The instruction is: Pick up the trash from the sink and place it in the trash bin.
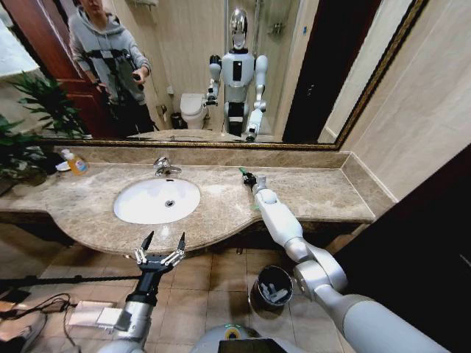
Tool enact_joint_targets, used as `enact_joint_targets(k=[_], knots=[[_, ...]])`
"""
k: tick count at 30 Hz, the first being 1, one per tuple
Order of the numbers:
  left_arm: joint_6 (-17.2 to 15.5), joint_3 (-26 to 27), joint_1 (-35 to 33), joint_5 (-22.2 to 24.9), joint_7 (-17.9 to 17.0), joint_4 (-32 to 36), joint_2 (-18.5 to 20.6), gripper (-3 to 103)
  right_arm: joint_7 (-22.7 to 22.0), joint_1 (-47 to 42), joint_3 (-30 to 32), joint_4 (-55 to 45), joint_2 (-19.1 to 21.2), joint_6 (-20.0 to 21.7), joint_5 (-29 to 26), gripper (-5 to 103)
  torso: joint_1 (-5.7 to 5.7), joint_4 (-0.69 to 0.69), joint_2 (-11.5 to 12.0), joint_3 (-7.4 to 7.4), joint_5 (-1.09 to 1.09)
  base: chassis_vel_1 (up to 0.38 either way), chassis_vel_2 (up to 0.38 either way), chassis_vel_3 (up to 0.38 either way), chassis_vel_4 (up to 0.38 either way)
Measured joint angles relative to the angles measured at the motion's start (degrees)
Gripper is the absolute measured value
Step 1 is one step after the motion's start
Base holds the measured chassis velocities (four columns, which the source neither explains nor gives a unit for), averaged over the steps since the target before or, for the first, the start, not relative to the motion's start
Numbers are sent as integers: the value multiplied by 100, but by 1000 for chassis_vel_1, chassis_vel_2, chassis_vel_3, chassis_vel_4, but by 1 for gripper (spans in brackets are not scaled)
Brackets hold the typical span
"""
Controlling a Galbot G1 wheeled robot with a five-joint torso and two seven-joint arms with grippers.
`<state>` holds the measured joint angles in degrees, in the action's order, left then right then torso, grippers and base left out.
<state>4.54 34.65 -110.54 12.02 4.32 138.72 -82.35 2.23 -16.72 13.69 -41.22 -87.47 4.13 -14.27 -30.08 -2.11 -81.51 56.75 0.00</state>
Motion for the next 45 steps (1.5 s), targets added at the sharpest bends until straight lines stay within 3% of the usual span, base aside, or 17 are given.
enact_joint_targets(k=[15,25,28,31,35,42,45], knots=[[0,0,0,0,0,0,0,100,-31,-869,-82,-1400,450,312,-182,21,0,0,0,0,1,0,0,0,0],[0,0,0,0,0,0,0,100,-274,-2128,-24,-3872,1267,608,-305,21,0,0,0,0,1,0,0,0,0],[0,0,0,0,-1,0,0,100,-312,-2502,108,-4404,1500,604,-318,21,0,0,0,-1,1,0,0,0,0],[0,0,0,0,0,0,0,100,-375,-3410,498,-5343,1836,604,-349,21,0,1,0,-1,2,0,0,0,0],[0,0,0,0,0,0,0,100,-467,-4040,789,-6011,1971,598,-409,21,1,2,-1,-1,2,0,0,0,0],[0,0,0,0,-1,0,0,100,-577,-4883,1320,-6912,2005,437,-515,21,1,-1,0,-1,1,0,0,0,0],[0,0,0,0,0,0,0,100,-613,-5843,1800,-7520,1926,109,-529,21,1,1,-1,-1,1,0,0,0,0]])
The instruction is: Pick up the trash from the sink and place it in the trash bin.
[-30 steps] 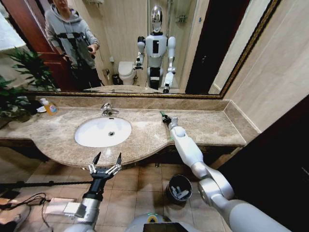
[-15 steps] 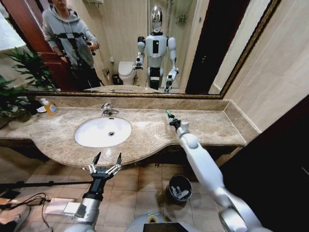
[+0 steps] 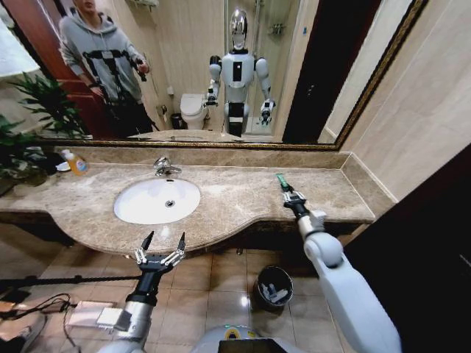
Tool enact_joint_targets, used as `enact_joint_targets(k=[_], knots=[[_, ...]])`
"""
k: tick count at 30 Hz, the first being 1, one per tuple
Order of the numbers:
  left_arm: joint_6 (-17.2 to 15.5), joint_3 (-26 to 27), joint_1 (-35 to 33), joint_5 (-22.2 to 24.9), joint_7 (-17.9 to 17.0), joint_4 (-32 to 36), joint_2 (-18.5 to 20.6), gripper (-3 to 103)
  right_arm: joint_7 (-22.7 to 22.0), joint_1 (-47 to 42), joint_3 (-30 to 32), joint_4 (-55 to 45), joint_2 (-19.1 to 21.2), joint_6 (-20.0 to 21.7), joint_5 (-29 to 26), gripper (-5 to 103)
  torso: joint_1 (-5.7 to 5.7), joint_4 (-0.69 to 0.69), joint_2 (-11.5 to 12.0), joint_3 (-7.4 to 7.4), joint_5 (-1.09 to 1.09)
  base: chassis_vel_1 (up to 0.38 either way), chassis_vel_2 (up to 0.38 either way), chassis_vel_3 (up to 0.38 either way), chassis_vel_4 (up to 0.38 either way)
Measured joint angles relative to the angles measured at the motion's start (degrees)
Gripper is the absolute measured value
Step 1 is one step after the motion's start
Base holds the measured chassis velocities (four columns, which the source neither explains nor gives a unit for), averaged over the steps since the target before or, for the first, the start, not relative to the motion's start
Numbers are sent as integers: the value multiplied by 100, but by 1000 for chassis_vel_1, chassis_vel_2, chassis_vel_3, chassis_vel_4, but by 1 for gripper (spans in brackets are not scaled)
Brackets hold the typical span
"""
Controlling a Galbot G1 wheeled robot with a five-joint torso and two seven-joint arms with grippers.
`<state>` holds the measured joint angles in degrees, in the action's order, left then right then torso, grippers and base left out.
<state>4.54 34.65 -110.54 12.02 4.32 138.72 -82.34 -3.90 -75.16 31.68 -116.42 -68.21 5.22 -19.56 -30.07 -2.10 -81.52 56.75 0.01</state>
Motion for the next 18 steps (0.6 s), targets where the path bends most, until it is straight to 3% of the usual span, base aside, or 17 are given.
enact_joint_targets(k=[5,9,18], knots=[[0,0,0,0,0,0,0,100,-119,-971,404,-460,-338,-477,121,21,1,2,0,0,-2,0,0,0,0],[0,0,0,0,-1,0,-1,100,-22,-1146,392,-358,-559,-776,370,21,0,-5,0,1,0,0,0,0,0],[0,0,0,0,0,0,0,100,26,-2378,719,-609,-1277,-1355,612,21,0,-1,0,0,-1,0,0,0,0]])
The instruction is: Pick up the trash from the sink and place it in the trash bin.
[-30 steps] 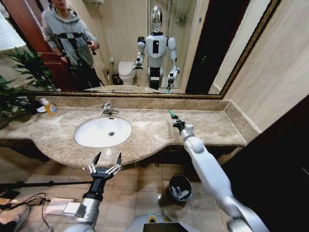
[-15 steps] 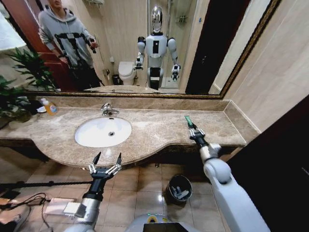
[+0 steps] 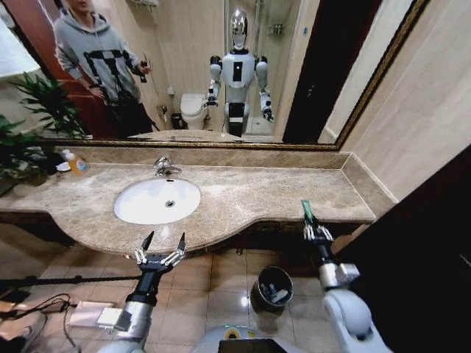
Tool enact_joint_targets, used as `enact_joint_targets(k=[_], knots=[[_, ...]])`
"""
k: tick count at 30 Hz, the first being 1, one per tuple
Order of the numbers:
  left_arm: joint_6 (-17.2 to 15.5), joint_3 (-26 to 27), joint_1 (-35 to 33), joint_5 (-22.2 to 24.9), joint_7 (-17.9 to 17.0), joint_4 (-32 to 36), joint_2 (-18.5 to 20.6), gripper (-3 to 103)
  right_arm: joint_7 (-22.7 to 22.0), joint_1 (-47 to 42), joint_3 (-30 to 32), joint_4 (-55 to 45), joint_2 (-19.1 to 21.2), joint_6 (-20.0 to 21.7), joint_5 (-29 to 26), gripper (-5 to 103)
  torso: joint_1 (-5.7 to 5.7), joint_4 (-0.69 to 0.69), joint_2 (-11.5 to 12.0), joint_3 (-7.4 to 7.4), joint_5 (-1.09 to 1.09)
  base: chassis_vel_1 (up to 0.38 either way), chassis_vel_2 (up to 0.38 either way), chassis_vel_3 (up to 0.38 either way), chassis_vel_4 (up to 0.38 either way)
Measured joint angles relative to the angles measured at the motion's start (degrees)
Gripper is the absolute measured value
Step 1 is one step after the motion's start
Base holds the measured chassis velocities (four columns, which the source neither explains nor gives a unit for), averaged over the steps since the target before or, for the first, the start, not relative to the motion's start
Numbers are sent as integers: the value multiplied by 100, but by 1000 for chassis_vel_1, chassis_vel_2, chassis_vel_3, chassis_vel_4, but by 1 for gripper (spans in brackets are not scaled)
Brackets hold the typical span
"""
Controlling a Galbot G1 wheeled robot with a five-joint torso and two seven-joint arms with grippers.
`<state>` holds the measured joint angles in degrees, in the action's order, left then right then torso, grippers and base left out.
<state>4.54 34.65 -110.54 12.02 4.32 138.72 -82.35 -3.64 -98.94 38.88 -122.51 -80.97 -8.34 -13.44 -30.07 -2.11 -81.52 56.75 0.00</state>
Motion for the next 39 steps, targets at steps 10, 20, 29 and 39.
enact_joint_targets(k=[10,20,29,39], knots=[[0,0,0,0,0,0,0,100,2,-910,301,-161,-288,-716,296,21,0,0,0,0,0,0,0,0,0],[0,0,0,0,0,0,0,100,-70,-1348,294,322,-443,-1323,391,21,0,0,1,1,0,0,0,0,0],[0,0,0,0,0,0,0,100,-52,-1057,-112,1748,-364,-1459,779,21,-1,0,1,1,0,0,0,0,0],[0,0,0,0,0,1,0,100,156,-25,-436,3524,-201,-584,827,21,-1,0,1,1,2,0,0,0,0]])
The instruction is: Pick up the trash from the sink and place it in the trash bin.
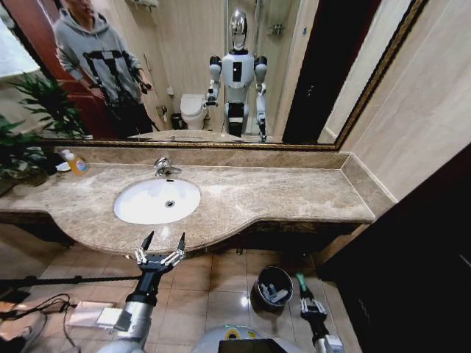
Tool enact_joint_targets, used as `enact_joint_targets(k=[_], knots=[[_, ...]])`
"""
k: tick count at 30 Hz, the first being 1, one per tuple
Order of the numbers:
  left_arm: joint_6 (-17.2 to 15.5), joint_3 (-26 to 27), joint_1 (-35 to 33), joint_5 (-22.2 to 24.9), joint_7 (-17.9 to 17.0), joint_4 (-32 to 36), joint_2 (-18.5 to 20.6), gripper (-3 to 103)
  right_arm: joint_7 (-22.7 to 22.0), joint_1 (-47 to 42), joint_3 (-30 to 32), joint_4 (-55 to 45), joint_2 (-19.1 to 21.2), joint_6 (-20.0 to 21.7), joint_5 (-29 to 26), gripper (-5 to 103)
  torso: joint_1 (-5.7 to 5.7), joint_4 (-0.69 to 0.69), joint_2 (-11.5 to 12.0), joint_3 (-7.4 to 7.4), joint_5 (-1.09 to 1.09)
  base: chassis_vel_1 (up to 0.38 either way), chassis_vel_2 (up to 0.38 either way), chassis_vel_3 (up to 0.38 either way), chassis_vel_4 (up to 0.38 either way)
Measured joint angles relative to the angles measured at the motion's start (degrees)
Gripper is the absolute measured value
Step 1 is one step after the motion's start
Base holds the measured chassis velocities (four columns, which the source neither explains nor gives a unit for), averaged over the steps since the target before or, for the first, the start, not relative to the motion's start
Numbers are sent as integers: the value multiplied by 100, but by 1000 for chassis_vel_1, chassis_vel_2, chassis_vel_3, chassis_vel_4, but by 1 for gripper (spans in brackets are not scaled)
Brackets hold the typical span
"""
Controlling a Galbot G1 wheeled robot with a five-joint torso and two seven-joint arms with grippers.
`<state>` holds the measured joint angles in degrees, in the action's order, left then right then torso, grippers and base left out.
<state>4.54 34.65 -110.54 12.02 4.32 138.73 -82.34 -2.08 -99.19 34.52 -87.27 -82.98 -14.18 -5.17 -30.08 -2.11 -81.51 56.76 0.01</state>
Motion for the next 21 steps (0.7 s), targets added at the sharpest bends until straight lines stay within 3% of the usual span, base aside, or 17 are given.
enact_joint_targets(k=[10,21], knots=[[0,0,0,0,0,-1,0,100,206,1442,-363,1589,167,965,98,21,0,0,0,0,-1,0,0,0,0],[0,0,0,0,0,-1,0,100,317,2570,-506,3182,-4,1343,93,21,0,0,1,0,-1,0,0,0,0]])
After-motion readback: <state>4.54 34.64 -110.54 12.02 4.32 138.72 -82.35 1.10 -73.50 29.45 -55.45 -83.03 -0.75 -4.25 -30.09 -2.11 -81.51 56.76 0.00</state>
